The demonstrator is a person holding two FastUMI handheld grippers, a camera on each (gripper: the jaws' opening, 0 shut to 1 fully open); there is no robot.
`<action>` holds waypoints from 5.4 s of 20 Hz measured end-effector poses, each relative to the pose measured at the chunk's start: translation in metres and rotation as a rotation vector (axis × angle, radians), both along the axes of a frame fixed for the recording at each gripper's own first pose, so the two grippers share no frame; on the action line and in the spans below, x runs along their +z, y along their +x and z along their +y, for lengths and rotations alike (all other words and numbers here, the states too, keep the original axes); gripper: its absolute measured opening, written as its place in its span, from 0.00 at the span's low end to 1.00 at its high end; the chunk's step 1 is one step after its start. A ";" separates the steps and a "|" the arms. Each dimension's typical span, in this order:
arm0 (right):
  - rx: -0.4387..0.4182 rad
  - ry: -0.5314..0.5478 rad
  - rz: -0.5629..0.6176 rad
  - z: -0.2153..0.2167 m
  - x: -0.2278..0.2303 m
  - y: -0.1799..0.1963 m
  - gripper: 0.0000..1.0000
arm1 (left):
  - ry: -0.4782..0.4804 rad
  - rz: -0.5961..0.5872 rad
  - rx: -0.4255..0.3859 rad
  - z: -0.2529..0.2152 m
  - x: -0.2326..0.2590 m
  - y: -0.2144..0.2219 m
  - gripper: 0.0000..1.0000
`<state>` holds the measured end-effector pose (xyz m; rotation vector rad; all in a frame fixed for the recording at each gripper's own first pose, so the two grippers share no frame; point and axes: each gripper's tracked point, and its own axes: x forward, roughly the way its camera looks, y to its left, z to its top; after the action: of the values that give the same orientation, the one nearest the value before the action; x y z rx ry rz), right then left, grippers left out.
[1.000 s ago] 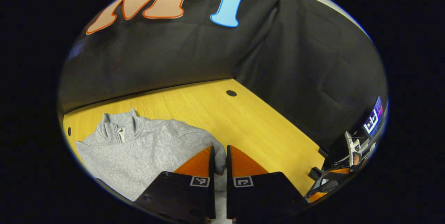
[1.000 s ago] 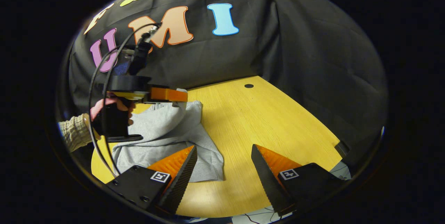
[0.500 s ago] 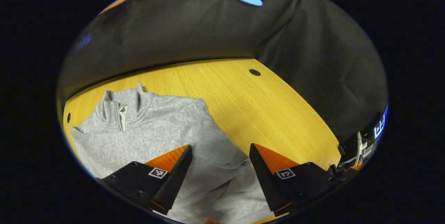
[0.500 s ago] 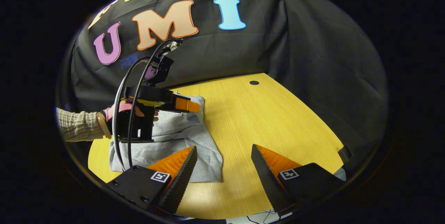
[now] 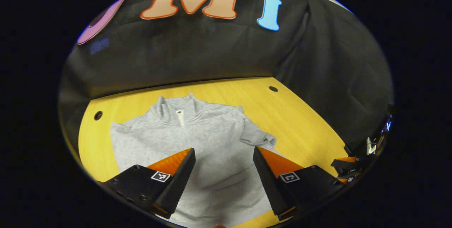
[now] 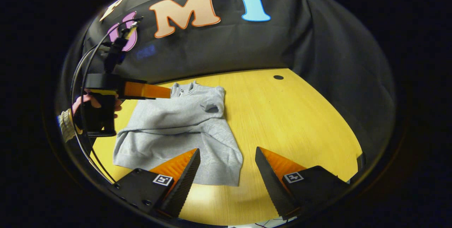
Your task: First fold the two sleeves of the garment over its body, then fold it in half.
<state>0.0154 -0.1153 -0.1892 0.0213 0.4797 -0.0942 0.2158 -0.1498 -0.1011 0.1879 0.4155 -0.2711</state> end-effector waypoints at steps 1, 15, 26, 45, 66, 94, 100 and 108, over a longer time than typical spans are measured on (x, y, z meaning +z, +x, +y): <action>0.014 -0.007 0.014 0.002 -0.006 0.002 0.98 | 0.014 -0.011 0.021 0.017 -0.001 -0.011 0.96; 0.102 -0.070 0.198 0.009 -0.091 0.000 0.94 | -0.069 0.169 0.364 0.165 -0.108 -0.173 0.96; 0.113 -0.078 0.212 0.011 -0.104 0.003 0.98 | -0.009 0.138 0.470 0.178 -0.135 -0.179 0.93; 0.171 -0.031 0.272 0.044 -0.104 0.007 0.04 | -0.129 0.172 0.356 0.152 -0.124 -0.154 0.00; 0.080 0.176 0.006 0.062 0.014 0.128 0.04 | -0.229 -0.119 0.394 0.160 0.019 -0.053 0.00; 0.109 0.336 0.021 0.073 0.045 0.237 0.95 | 0.109 -0.197 0.323 0.183 0.071 0.074 0.92; 0.187 0.148 -0.130 0.074 0.103 0.185 0.98 | 0.047 -0.302 0.278 0.170 0.125 0.010 0.92; 0.289 0.054 -0.208 0.078 0.153 0.079 0.93 | -0.047 -0.263 0.283 0.159 0.129 -0.098 0.90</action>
<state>0.0948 -0.0371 -0.0362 0.0144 0.2736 0.2030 0.1177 0.0090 0.0278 0.1141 0.1709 0.0234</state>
